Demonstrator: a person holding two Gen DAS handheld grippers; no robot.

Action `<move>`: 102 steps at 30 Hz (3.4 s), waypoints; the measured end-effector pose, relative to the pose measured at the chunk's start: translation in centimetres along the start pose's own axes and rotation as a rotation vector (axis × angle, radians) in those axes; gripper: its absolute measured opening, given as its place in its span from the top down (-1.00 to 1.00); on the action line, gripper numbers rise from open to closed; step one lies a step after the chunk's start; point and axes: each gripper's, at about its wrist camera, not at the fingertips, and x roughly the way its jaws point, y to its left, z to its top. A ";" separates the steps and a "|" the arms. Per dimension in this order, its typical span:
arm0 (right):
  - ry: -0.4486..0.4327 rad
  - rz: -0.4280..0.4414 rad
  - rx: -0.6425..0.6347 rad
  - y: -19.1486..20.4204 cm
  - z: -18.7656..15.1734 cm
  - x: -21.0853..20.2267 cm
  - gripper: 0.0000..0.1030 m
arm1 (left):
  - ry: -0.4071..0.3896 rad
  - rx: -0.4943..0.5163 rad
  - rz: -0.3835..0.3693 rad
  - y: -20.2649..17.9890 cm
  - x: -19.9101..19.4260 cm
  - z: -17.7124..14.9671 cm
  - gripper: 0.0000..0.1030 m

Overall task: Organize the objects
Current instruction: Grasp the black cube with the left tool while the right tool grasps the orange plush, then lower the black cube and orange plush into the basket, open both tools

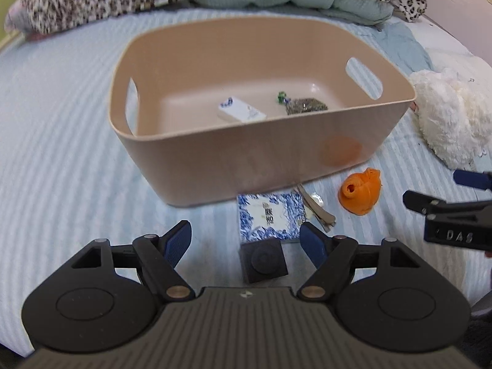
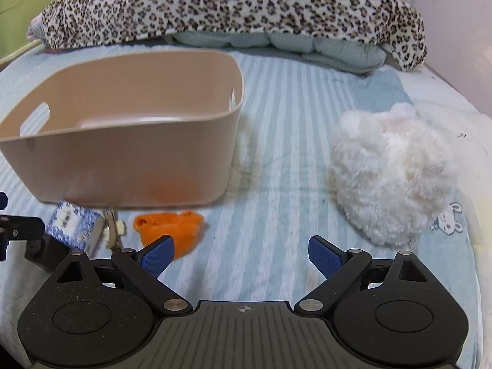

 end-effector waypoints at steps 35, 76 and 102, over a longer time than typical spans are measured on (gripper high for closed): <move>0.082 0.127 -0.096 4.5 1.4 4.8 0.86 | 0.139 0.001 -0.051 0.8 3.5 -0.1 0.35; -0.396 0.149 0.150 1.5 4.7 -5.9 0.87 | -0.409 -0.016 0.052 0.3 -7.1 4.2 0.35; -0.256 0.102 0.099 5.7 7.5 2.2 0.59 | -0.304 -0.025 0.197 1.1 3.5 7.4 0.32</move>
